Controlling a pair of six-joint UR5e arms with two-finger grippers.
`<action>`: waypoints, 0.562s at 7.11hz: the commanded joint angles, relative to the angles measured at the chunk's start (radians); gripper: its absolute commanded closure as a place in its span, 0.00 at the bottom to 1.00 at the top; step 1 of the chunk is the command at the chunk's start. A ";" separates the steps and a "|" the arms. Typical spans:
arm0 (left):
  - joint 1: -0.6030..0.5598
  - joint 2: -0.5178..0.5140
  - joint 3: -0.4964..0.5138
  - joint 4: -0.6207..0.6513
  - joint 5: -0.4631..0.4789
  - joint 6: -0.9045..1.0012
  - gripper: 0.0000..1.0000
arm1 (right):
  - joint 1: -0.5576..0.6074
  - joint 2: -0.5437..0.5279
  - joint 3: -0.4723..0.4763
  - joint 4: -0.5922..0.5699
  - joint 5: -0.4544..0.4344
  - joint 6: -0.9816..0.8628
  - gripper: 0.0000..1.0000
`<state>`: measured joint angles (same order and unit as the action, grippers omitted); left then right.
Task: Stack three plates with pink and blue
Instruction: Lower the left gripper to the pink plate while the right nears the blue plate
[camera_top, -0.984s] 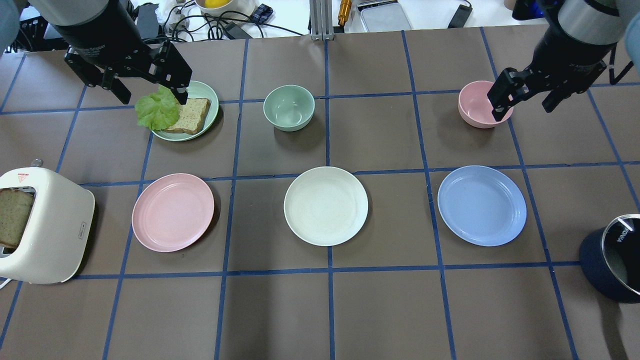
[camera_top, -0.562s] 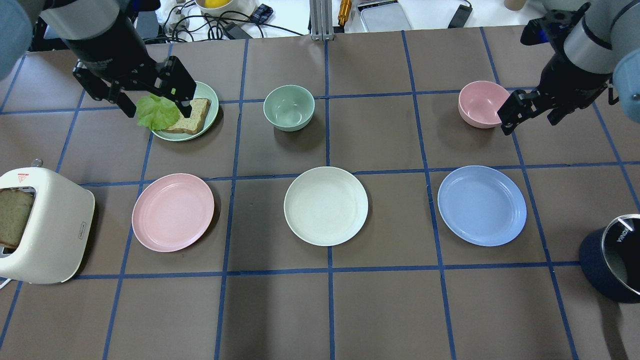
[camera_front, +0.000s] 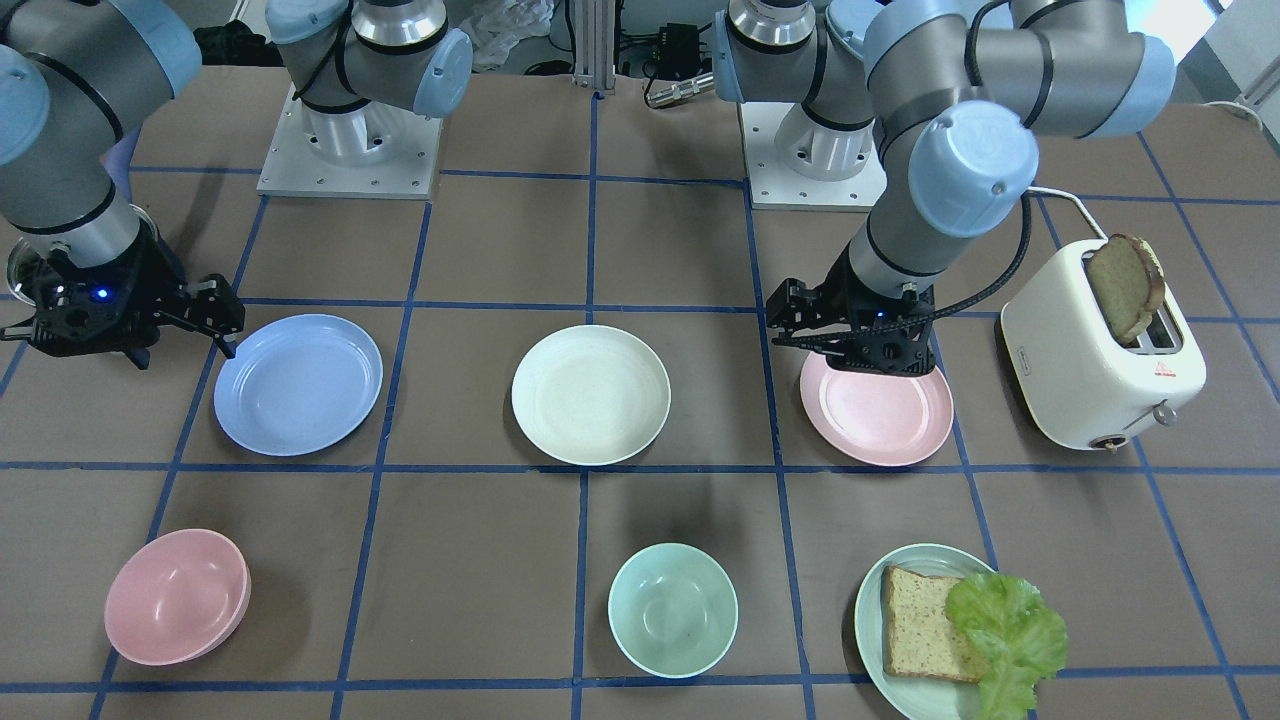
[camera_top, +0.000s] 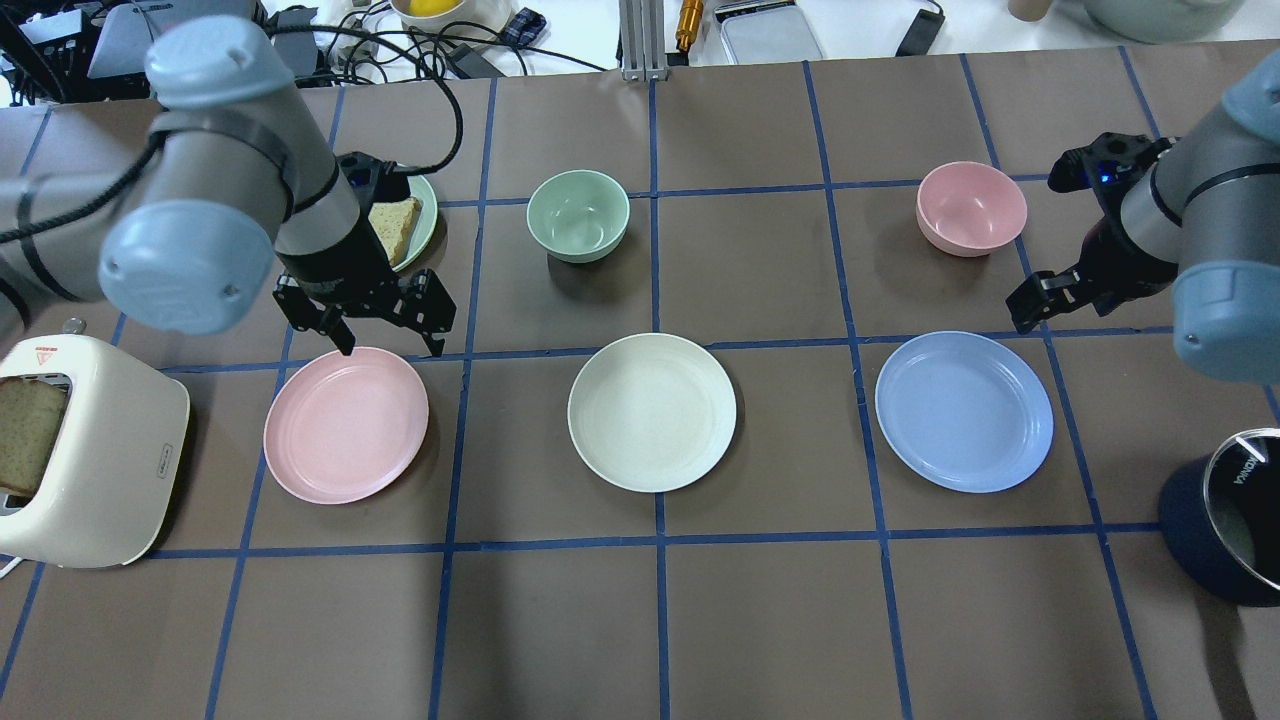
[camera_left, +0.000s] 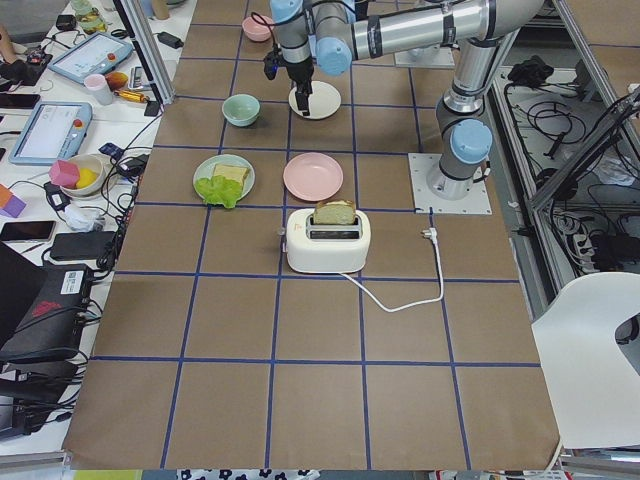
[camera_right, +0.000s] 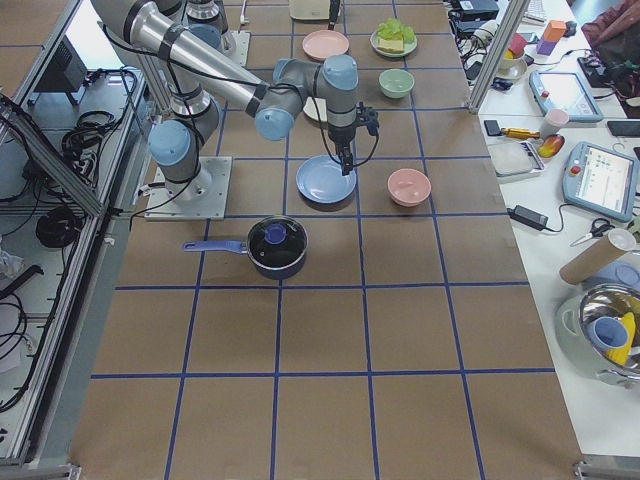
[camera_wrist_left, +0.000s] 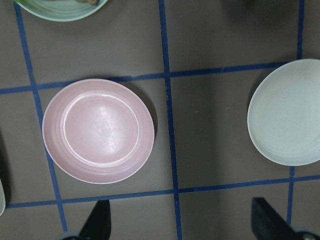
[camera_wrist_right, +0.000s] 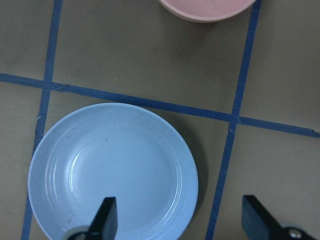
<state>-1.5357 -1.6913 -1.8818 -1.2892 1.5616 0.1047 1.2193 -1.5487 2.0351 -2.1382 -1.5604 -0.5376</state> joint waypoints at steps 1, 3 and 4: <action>0.035 -0.040 -0.199 0.277 0.024 0.041 0.00 | -0.003 0.018 0.020 -0.034 -0.004 0.002 0.11; 0.042 -0.100 -0.246 0.378 0.026 0.036 0.00 | -0.003 0.022 0.020 -0.042 -0.003 -0.001 0.12; 0.042 -0.131 -0.246 0.407 0.025 0.032 0.00 | -0.003 0.027 0.020 -0.043 -0.004 0.005 0.13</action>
<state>-1.4957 -1.7867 -2.1166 -0.9255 1.5863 0.1394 1.2165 -1.5263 2.0552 -2.1788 -1.5639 -0.5363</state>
